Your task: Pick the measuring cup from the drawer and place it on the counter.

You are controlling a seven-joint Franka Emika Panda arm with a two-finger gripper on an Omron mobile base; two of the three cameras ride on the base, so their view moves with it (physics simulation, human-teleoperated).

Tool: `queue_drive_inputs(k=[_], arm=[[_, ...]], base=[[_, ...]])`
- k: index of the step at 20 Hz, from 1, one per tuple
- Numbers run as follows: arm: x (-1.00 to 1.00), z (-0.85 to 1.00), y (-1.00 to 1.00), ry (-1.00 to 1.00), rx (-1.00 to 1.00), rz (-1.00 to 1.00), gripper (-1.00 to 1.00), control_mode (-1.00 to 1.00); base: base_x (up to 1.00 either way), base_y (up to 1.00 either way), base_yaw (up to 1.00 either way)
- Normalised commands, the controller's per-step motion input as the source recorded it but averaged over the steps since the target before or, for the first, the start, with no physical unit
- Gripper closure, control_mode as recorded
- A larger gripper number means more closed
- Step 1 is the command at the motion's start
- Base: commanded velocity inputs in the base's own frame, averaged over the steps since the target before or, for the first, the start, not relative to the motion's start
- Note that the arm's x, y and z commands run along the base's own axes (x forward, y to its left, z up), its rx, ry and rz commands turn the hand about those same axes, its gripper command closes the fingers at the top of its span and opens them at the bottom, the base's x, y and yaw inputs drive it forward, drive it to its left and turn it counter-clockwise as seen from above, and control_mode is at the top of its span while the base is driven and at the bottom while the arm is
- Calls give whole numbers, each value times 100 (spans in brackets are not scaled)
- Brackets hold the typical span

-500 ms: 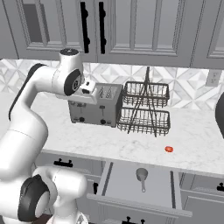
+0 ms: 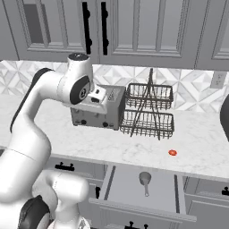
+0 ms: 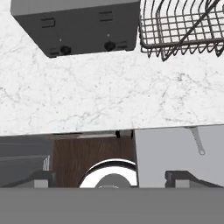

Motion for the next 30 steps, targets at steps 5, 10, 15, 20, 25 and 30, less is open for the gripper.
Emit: queue_drive_inputs(k=[5, 10, 15, 20, 25, 30], arm=[[-29, -13, -100, 11, 4, -9, -100, -100], [-17, -40, -100, 14, 0, -13, -100, -100], [-5, -58, -94, 9, 0, -9, -100, -100], [0, -56, -60, 0, 0, -1, -100, -100], [2, -31, -21, 2, 0, 0, -100, -100], [0, -59, -12, -1, 0, 2, -100, -100]], base=[[0, 0, 0], [0, 0, 0], [0, 0, 0], [0, 0, 0], [0, 0, 0], [0, 0, 0]])
